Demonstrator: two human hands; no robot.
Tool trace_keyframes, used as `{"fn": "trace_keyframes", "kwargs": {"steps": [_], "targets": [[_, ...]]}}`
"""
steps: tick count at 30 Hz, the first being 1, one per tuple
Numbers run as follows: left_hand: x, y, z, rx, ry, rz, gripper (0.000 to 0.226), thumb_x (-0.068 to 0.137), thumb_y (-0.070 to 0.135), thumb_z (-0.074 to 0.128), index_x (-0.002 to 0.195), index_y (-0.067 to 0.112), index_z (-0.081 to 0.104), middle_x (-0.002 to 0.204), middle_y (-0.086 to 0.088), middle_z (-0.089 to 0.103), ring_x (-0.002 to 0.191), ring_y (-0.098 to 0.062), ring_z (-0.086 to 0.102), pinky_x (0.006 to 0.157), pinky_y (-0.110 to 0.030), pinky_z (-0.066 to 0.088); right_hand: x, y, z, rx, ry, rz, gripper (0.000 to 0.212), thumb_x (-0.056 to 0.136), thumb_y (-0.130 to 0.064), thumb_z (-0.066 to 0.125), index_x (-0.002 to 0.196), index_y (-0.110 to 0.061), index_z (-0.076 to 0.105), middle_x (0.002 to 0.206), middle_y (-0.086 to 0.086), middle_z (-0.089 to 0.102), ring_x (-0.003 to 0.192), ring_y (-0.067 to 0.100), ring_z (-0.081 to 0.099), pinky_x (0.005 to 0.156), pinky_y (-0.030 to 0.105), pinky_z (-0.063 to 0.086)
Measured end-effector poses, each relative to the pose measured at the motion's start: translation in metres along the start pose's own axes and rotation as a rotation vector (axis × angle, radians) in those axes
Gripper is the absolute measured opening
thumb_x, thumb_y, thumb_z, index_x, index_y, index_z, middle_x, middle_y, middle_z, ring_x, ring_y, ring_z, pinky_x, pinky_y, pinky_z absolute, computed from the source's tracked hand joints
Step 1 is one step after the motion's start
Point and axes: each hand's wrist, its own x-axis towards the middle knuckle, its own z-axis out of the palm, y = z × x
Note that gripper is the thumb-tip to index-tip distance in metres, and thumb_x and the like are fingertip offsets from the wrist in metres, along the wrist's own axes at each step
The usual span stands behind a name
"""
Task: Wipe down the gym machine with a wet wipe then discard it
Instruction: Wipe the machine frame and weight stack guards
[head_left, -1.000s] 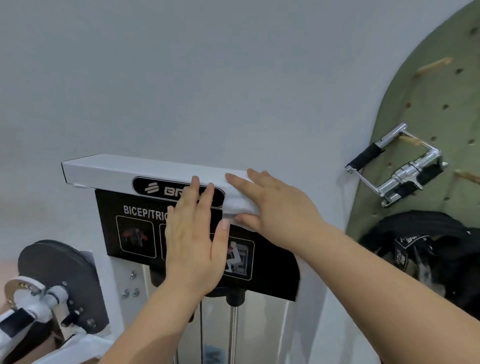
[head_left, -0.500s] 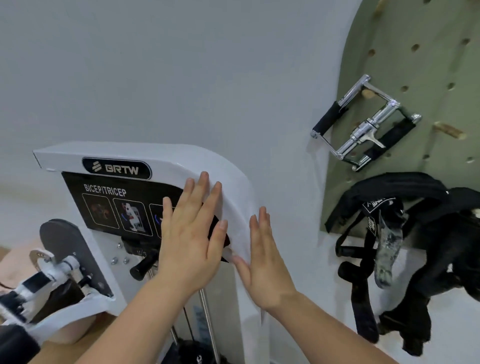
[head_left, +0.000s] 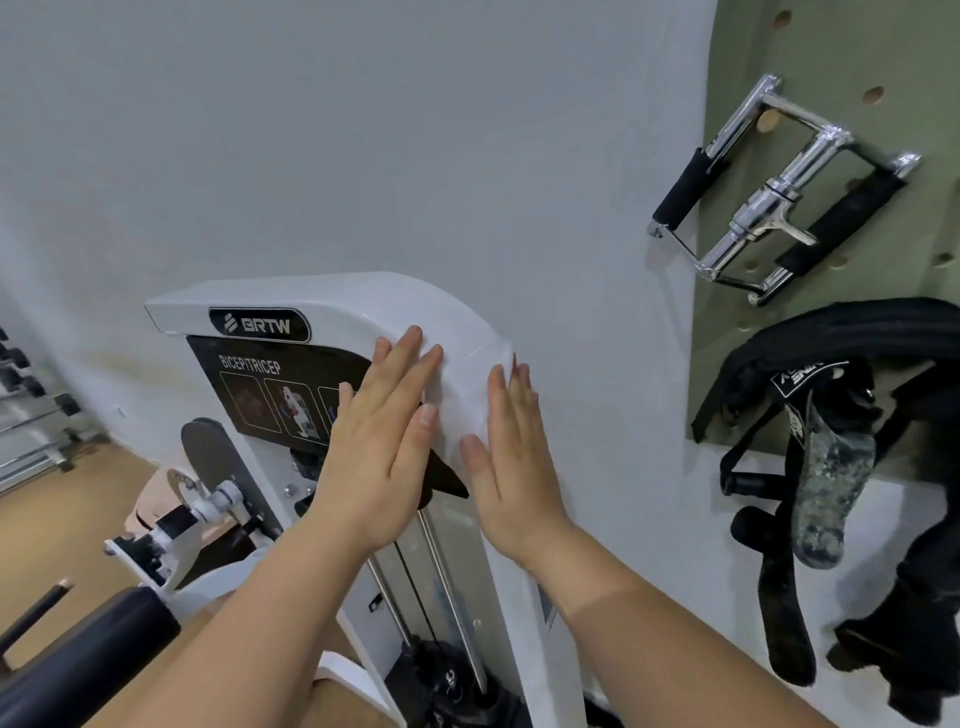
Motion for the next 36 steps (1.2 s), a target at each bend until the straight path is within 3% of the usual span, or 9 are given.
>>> {"fn": "trace_keyframes", "kwargs": {"steps": [5, 8, 11, 16, 20, 25, 28, 32, 36], "targets": [[0.001, 0.003, 0.019, -0.05, 0.063, -0.055, 0.054, 0.104, 0.039, 0.04, 0.157, 0.034, 0.03, 0.169, 0.019, 0.008, 0.156, -0.004, -0.006, 0.124, -0.061, 0.01, -0.055, 0.027, 0.032, 0.385, 0.023, 0.43, 0.072, 0.089, -0.074, 0.014, 0.15, -0.052, -0.018, 0.163, -0.023, -0.028, 0.145, -0.013, -0.028, 0.129, 0.04, -0.006], [0.003, 0.003, 0.028, -0.026, 0.106, -0.067, 0.061, 0.097, 0.031, 0.052, 0.154, 0.032, 0.031, 0.168, 0.019, 0.007, 0.157, -0.008, -0.007, 0.123, -0.064, 0.015, -0.028, 0.02, 0.023, 0.473, 0.093, 0.54, 0.08, 0.09, -0.071, 0.015, 0.158, -0.039, -0.013, 0.168, -0.014, -0.021, 0.144, -0.009, -0.025, 0.128, 0.038, -0.01], [0.004, -0.001, 0.028, 0.007, 0.112, -0.046, 0.063, 0.095, 0.025, 0.057, 0.153, 0.033, 0.032, 0.168, 0.017, 0.01, 0.157, -0.011, -0.003, 0.122, -0.065, 0.016, 0.014, -0.003, 0.001, 0.386, 0.119, 0.398, 0.076, 0.095, -0.057, 0.012, 0.163, -0.025, -0.003, 0.167, -0.014, -0.015, 0.146, -0.005, -0.023, 0.124, 0.027, -0.016], [0.002, -0.001, 0.025, -0.02, 0.086, -0.054, 0.063, 0.098, 0.012, 0.046, 0.154, 0.035, 0.033, 0.168, 0.019, 0.01, 0.157, -0.006, -0.002, 0.125, -0.06, 0.005, 0.009, -0.012, 0.006, 0.161, 0.124, 0.084, 0.062, 0.104, -0.049, 0.014, 0.161, -0.03, 0.0, 0.166, -0.016, -0.016, 0.154, 0.005, -0.022, 0.124, 0.027, -0.015], [0.003, 0.001, 0.027, -0.052, 0.118, -0.051, 0.057, 0.1, 0.018, 0.044, 0.154, 0.033, 0.033, 0.169, 0.013, 0.013, 0.158, -0.011, 0.001, 0.123, -0.064, 0.01, -0.06, 0.021, 0.037, 0.237, 0.108, 0.319, 0.067, 0.099, -0.061, 0.015, 0.156, -0.04, -0.014, 0.169, -0.015, -0.017, 0.152, -0.003, -0.022, 0.129, 0.036, -0.002], [0.003, 0.002, 0.029, -0.041, 0.13, -0.057, 0.058, 0.098, 0.018, 0.046, 0.153, 0.034, 0.033, 0.169, 0.015, 0.012, 0.158, -0.012, 0.0, 0.122, -0.065, 0.013, -0.076, 0.038, 0.042, 0.412, 0.026, 0.595, 0.081, 0.086, -0.076, 0.011, 0.151, -0.04, -0.02, 0.161, -0.021, -0.026, 0.146, -0.008, -0.028, 0.128, 0.037, -0.007], [0.003, 0.005, 0.031, -0.022, 0.15, -0.074, 0.057, 0.097, 0.02, 0.046, 0.152, 0.033, 0.034, 0.168, 0.015, 0.013, 0.158, -0.011, -0.002, 0.123, -0.064, 0.012, -0.027, 0.02, 0.022, 0.446, 0.095, 0.555, 0.08, 0.092, -0.065, 0.012, 0.16, -0.029, -0.012, 0.165, -0.017, -0.022, 0.15, -0.001, -0.024, 0.126, 0.031, -0.012], [0.004, 0.007, 0.033, 0.021, 0.166, -0.077, 0.061, 0.093, 0.017, 0.049, 0.151, 0.029, 0.035, 0.169, 0.009, 0.016, 0.158, -0.016, 0.001, 0.123, -0.064, 0.011, -0.002, -0.009, 0.009, 0.323, 0.134, 0.29, 0.064, 0.102, -0.051, 0.015, 0.159, -0.033, -0.006, 0.166, -0.017, -0.02, 0.149, -0.003, -0.027, 0.122, 0.022, -0.016], [0.003, 0.01, 0.032, 0.068, 0.135, -0.089, 0.069, 0.088, 0.005, 0.051, 0.153, 0.024, 0.036, 0.17, 0.006, 0.014, 0.158, -0.019, -0.001, 0.123, -0.064, 0.008, -0.058, 0.008, 0.031, 0.265, 0.106, 0.288, 0.067, 0.097, -0.062, 0.015, 0.154, -0.042, -0.015, 0.167, -0.015, -0.024, 0.151, -0.002, -0.025, 0.125, 0.026, -0.011]]}}
